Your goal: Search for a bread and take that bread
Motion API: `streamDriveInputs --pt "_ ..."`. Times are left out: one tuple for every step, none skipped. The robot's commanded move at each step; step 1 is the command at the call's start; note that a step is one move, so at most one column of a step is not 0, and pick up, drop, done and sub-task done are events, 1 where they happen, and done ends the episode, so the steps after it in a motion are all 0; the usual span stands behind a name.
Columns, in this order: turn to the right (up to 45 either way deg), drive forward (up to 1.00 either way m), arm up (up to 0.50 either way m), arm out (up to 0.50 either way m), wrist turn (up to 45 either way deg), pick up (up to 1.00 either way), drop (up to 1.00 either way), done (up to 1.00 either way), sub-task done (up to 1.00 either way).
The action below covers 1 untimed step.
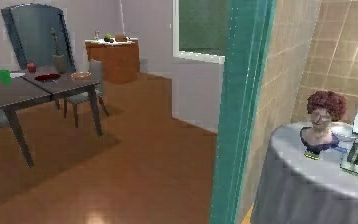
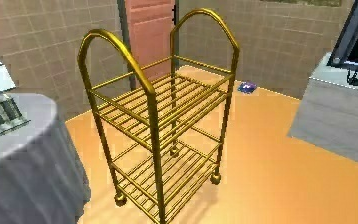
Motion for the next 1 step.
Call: streamDriveInputs --pt "24.0 0.0 0.0 0.0 0.0 0.0 0.0 0.0 0.0"
